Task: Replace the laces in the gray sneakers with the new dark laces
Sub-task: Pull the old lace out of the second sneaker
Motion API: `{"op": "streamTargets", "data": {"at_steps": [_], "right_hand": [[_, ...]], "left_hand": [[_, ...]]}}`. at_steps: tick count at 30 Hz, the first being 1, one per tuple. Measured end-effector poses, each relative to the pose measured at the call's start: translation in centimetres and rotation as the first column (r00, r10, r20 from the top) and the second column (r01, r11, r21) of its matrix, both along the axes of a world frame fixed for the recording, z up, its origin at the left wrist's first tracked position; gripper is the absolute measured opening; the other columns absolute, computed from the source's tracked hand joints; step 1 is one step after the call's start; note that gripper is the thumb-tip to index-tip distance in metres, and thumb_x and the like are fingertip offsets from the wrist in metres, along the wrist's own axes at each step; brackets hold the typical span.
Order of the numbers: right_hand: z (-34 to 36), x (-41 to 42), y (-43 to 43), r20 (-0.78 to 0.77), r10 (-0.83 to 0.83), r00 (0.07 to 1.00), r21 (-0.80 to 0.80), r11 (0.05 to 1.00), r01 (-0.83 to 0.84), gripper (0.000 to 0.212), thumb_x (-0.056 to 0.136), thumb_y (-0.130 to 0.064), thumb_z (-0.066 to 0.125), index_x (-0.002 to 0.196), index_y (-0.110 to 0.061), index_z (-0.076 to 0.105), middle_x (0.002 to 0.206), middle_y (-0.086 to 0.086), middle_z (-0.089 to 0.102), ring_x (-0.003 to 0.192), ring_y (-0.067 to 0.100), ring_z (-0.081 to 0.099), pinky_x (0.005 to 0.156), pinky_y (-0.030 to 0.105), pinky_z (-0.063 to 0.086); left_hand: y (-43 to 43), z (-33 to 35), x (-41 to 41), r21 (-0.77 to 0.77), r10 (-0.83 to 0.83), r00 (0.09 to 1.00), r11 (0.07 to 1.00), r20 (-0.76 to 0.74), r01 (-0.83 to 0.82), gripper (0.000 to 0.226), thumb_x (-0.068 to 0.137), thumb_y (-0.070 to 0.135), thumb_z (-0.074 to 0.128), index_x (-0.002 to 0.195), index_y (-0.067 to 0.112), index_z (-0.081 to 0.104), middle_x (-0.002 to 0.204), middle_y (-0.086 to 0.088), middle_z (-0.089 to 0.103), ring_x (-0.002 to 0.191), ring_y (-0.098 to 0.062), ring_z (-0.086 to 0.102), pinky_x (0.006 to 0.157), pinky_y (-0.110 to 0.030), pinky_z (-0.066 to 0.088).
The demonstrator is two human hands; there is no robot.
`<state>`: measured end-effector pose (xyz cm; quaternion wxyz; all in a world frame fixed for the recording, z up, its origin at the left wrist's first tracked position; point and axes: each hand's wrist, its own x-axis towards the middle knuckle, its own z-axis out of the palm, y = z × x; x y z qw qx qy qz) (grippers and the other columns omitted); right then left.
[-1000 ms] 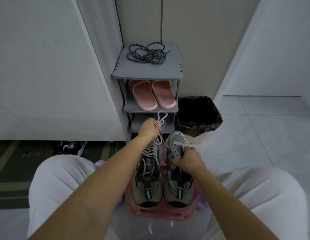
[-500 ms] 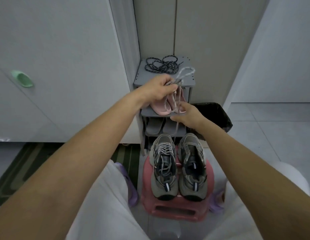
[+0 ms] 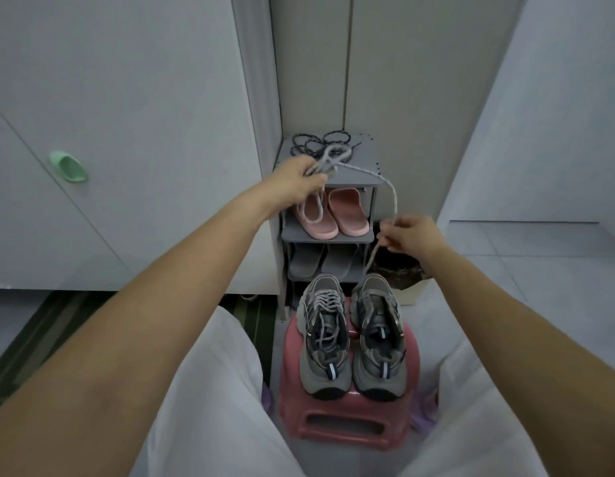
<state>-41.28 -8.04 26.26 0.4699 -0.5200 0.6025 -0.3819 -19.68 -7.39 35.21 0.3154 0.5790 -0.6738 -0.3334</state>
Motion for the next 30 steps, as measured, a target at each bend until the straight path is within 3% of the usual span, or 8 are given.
{"op": "streamTargets", "data": {"at_steps": [3,5,8,11,18,22,26,30], "right_hand": [[3.1,1.1,0.0,0.079,0.068,0.995,-0.114,0.992,-0.059,0.009,0.089,-0.007,0.061,0.080,-0.010,0.061,0.070,0.008,0.061,0.046,0.000,0.059,0.051,0.012,0.051],[4.2,1.7,0.3,0.096,0.129,0.987,-0.154,0.981,-0.114,0.012,0.089,-0.007,0.061,0.077,-0.011,0.063,0.066,0.005,0.062,0.048,0.000,0.060,0.052,0.012,0.051],[4.8,2.3,0.3,0.133,0.183,0.974,-0.139,0.977,-0.164,0.013,0.088,-0.010,0.063,0.088,0.002,0.066,0.074,0.011,0.065,0.062,0.011,0.064,0.064,0.019,0.056],[5.0,2.5,0.3,0.088,0.151,0.985,-0.123,0.982,-0.140,0.043,0.082,-0.017,0.071,0.102,0.018,0.058,0.084,0.020,0.062,0.074,0.023,0.061,0.075,0.033,0.054],[6.2,1.8,0.3,0.070,0.103,0.992,-0.148,0.985,-0.092,0.012,0.079,-0.008,0.072,0.072,-0.009,0.063,0.039,-0.008,0.057,0.036,-0.002,0.052,0.042,0.010,0.044],[6.3,1.0,0.0,0.007,0.007,1.000,-0.189,0.982,-0.006,0.020,0.081,-0.013,0.072,0.066,-0.010,0.059,0.052,0.001,0.056,0.035,-0.001,0.050,0.040,0.011,0.044],[6.6,-1.0,-1.1,-0.052,-0.096,0.994,-0.178,0.980,0.086,0.020,0.084,-0.013,0.069,0.067,-0.015,0.057,0.062,0.004,0.056,0.031,-0.002,0.048,0.040,0.011,0.044],[6.2,-3.5,-2.9,-0.075,-0.149,0.986,-0.176,0.975,0.134,0.013,0.086,-0.013,0.066,0.076,-0.011,0.058,0.065,0.005,0.058,0.034,-0.002,0.053,0.042,0.011,0.048]], "left_hand": [[0.3,-1.8,-1.9,0.044,-0.032,0.998,0.999,0.059,0.030,0.013,0.095,0.013,0.052,0.083,0.017,0.049,0.079,-0.004,0.057,0.076,-0.020,0.055,0.069,-0.028,0.045],[0.7,-2.3,-3.2,0.018,-0.037,0.997,0.999,0.067,0.036,0.012,0.095,0.014,0.054,0.084,0.016,0.049,0.073,-0.001,0.054,0.063,-0.010,0.054,0.058,-0.018,0.042],[1.1,-2.4,-4.6,-0.015,-0.094,0.995,0.995,0.033,0.094,0.021,0.096,0.011,0.052,0.077,0.018,0.046,0.065,0.003,0.050,0.045,0.004,0.055,0.044,-0.009,0.039],[1.4,-2.5,-5.7,-0.053,-0.115,0.992,0.992,0.051,0.117,0.030,0.095,0.006,0.049,0.070,0.021,0.041,0.062,0.002,0.049,0.044,0.009,0.053,0.044,-0.008,0.039],[0.3,-3.0,-6.8,-0.090,-0.098,0.995,0.991,0.021,0.100,0.031,0.089,0.008,0.057,0.067,0.028,0.050,0.062,0.007,0.054,0.059,-0.007,0.052,0.062,-0.025,0.045],[-0.5,-3.2,-7.4,0.005,-0.053,0.999,0.999,-0.003,0.053,0.028,0.089,0.016,0.063,0.062,0.018,0.053,0.057,0.001,0.049,0.052,-0.008,0.043,0.049,-0.017,0.035],[-1.0,-4.3,-7.3,0.098,-0.032,0.999,0.995,0.011,0.031,0.017,0.089,0.023,0.063,0.087,0.006,0.066,0.072,-0.006,0.053,0.051,-0.011,0.036,0.051,-0.023,0.031],[-1.9,-6.2,-6.3,0.145,-0.027,1.000,0.989,0.011,0.026,0.013,0.091,0.021,0.060,0.083,0.010,0.059,0.074,-0.005,0.051,0.061,-0.015,0.043,0.061,-0.024,0.036]]}}
